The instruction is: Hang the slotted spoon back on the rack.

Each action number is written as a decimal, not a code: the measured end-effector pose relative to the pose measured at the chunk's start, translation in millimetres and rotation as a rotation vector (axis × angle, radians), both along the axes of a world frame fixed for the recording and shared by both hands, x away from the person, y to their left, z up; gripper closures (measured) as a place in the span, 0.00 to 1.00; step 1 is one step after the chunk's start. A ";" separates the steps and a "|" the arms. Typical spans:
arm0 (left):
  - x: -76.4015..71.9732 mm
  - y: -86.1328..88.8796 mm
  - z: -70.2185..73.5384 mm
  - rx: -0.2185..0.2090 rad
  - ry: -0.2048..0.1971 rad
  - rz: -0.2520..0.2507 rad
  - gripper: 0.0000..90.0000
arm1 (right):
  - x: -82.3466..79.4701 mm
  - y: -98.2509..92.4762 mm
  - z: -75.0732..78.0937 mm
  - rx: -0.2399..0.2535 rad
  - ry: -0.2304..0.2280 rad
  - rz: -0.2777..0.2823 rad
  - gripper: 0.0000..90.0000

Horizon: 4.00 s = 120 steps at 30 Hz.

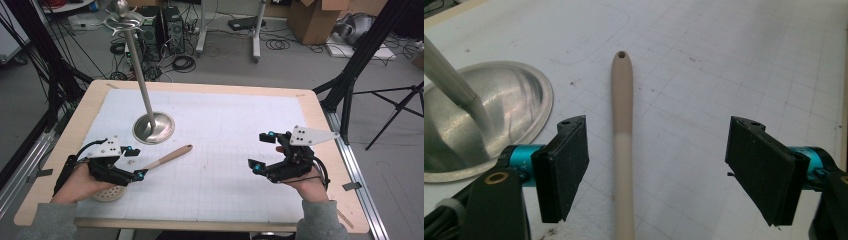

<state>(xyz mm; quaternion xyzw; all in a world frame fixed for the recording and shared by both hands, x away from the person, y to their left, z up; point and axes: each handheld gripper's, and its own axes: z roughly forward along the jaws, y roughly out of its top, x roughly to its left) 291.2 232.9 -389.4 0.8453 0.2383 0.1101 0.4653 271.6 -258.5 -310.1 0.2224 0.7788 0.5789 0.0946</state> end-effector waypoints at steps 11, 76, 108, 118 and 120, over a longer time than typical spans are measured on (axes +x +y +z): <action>9.7 -5.4 -12.4 0.066 0.063 0.007 0.27 | -7.2 -7.1 -0.4 -0.012 -0.008 -0.023 0.09; 25.5 -12.5 -32.2 0.344 0.221 0.037 0.86 | -9.2 -7.3 -2.4 -0.035 0.009 -0.019 0.09; 19.1 15.1 -11.5 0.194 0.213 0.089 0.86 | -7.9 -7.6 -2.4 -0.034 0.006 -0.026 0.09; 10.1 20.8 8.7 0.085 0.157 0.107 0.86 | -2.5 -4.3 -0.7 -0.021 0.002 -0.018 0.09; 8.8 25.2 10.6 0.070 0.155 0.117 0.86 | -2.4 -4.2 -0.3 -0.021 0.005 -0.017 0.09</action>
